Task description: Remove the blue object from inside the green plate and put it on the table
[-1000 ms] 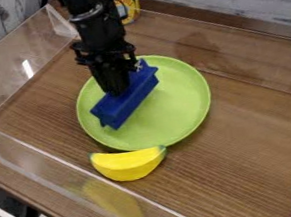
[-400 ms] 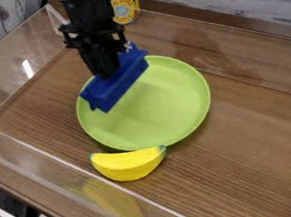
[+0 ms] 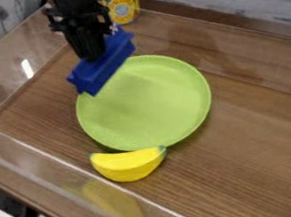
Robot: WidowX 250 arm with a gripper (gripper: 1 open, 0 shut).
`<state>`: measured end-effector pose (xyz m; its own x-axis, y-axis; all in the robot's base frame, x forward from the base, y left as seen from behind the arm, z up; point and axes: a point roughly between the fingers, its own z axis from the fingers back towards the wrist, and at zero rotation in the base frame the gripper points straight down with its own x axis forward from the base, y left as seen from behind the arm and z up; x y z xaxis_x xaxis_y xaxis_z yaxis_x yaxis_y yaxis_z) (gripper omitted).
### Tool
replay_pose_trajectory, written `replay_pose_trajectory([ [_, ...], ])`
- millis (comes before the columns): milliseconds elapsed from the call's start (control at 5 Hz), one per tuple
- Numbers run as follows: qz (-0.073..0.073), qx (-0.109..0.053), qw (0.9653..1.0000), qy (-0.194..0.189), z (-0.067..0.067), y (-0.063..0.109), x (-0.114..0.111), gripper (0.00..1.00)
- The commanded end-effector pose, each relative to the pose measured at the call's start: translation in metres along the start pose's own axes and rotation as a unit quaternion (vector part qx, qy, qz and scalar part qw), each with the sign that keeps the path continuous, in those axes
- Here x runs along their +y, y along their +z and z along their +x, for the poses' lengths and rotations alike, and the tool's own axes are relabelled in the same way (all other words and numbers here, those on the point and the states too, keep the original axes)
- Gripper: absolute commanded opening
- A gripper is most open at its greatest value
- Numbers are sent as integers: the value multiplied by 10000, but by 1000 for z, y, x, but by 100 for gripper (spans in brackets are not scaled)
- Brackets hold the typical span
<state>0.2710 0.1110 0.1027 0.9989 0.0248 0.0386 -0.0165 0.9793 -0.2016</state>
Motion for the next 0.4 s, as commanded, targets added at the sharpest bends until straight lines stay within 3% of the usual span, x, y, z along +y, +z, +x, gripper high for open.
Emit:
replay_pose_trajectory([
  [0, 287, -477, 9984, -87, 4, 31, 15, 0],
  [200, 355, -559, 9977, -115, 2, 34, 30, 0],
])
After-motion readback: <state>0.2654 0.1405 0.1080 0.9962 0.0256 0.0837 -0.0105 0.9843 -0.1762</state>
